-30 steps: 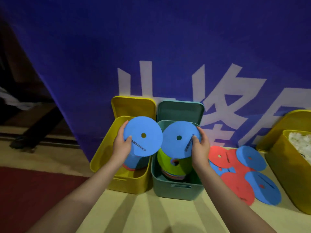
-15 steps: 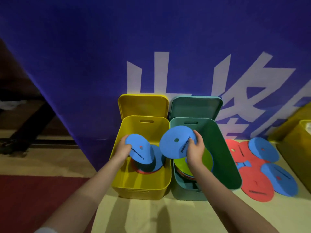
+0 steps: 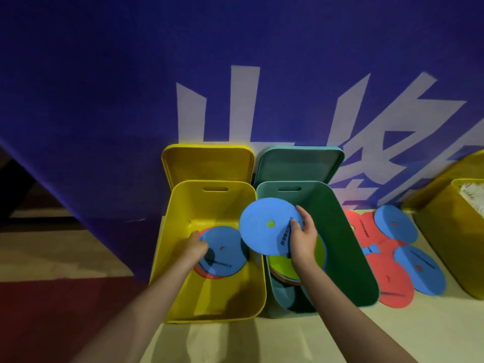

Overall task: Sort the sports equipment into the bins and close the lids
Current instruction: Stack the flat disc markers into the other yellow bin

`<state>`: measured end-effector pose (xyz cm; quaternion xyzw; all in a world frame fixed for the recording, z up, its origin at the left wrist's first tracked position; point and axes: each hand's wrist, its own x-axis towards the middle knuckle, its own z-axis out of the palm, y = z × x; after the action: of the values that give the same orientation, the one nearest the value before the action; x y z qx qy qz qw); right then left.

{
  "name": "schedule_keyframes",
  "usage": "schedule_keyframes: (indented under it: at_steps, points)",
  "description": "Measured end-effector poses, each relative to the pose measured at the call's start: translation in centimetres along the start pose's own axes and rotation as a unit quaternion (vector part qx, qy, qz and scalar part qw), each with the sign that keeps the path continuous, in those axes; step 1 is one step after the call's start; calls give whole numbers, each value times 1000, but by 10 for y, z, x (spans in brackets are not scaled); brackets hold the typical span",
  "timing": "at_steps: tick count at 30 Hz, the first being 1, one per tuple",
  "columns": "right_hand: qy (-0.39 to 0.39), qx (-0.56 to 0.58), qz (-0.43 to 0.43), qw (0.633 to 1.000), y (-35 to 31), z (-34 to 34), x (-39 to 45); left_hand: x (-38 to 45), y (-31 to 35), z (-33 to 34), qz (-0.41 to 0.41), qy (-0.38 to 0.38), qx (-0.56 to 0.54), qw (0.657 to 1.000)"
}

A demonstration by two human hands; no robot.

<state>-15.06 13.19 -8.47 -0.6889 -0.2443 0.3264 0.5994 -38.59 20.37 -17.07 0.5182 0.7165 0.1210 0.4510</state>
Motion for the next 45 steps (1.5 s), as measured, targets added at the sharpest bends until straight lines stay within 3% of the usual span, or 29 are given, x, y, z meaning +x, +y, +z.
schedule_keyframes:
  at_steps: [4, 7, 9, 13, 19, 21, 22, 24, 31, 33, 35, 40, 45]
  points:
    - [-40, 18, -20, 999, -13, 19, -4, -43, 35, -46, 199, 109, 32, 973]
    - [-105, -23, -46, 993, -26, 43, -12, -57, 40, -74, 282, 207, 31, 936]
    - [-151, -95, -65, 982, -25, 64, -20, -56, 33, -85, 275, 232, 55, 931]
    - [-190, -227, -65, 953, -2, 104, -35, -48, 0, -90, 170, 170, 85, 967]
    - [-129, -170, 119, 970, 45, 127, -34, -52, -6, -85, 172, 206, 65, 961]
    - [-131, -253, 159, 945, 71, 124, -24, -51, -7, -84, 175, 209, 51, 961]
    - [-116, -248, 154, 949, 83, 124, -21, -49, -8, -84, 176, 211, 43, 960]
    - [-121, -331, 107, 930, 103, 126, -16, -46, -13, -84, 176, 218, 26, 960]
    - [-189, -560, 26, 807, 107, 125, -32, -39, -18, -87, 175, 207, -35, 962]
    - [-185, -541, 14, 820, 96, 125, -34, -39, -19, -87, 165, 207, -33, 964]
    - [-200, -464, -12, 863, 74, 127, -33, -42, -18, -89, 174, 233, -13, 957]
    - [-292, -234, -151, 915, -1, 90, -40, -71, 5, -82, 284, 317, 62, 903]
    - [-242, -93, -152, 954, -43, -7, -29, -122, 70, -34, 392, 232, -12, 890]
